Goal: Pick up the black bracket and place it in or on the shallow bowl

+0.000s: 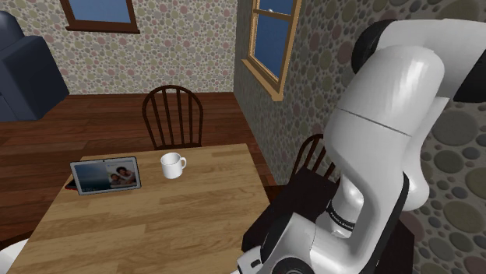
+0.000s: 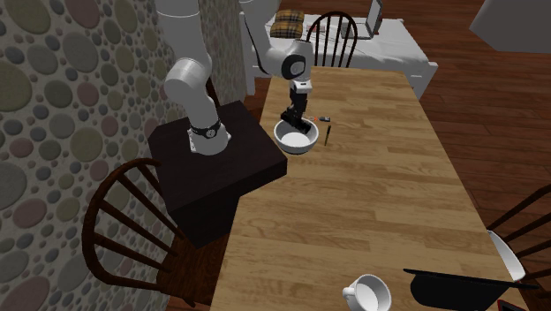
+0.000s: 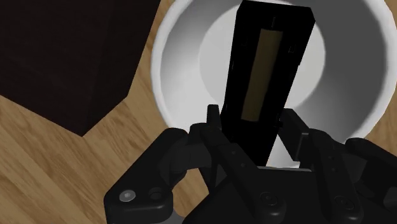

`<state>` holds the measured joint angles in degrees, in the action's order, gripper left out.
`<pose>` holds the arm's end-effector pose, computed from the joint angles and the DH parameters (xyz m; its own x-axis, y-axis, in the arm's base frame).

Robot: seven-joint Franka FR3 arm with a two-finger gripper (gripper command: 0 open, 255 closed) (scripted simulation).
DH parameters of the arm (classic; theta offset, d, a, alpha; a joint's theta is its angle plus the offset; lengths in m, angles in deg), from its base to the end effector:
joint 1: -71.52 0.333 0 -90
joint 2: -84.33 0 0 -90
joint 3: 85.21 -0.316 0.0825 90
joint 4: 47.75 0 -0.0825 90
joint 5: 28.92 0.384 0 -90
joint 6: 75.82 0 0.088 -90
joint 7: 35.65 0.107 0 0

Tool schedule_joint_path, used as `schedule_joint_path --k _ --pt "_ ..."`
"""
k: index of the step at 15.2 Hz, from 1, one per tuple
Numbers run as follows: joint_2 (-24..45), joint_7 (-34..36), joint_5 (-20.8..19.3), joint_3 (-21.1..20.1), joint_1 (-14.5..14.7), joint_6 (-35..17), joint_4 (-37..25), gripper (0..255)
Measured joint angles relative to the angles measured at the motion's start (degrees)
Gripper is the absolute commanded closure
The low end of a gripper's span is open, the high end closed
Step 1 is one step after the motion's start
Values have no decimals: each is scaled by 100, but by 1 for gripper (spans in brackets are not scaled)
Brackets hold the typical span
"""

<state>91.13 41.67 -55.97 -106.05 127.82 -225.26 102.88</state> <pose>0.0781 0.4069 0.1987 0.9043 0.4142 0.1034 0.3928 -0.9021 0.1786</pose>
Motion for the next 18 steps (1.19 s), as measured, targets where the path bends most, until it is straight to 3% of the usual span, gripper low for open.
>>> schedule_joint_path --k 9,16,17,18 --pt "914 916 -1130 456 231 -492 -235 255" --pt "994 993 -1221 503 265 -528 -268 255" --pt "995 993 -1221 503 265 -528 -268 0" --pt "995 993 -1221 503 265 -528 -268 0"
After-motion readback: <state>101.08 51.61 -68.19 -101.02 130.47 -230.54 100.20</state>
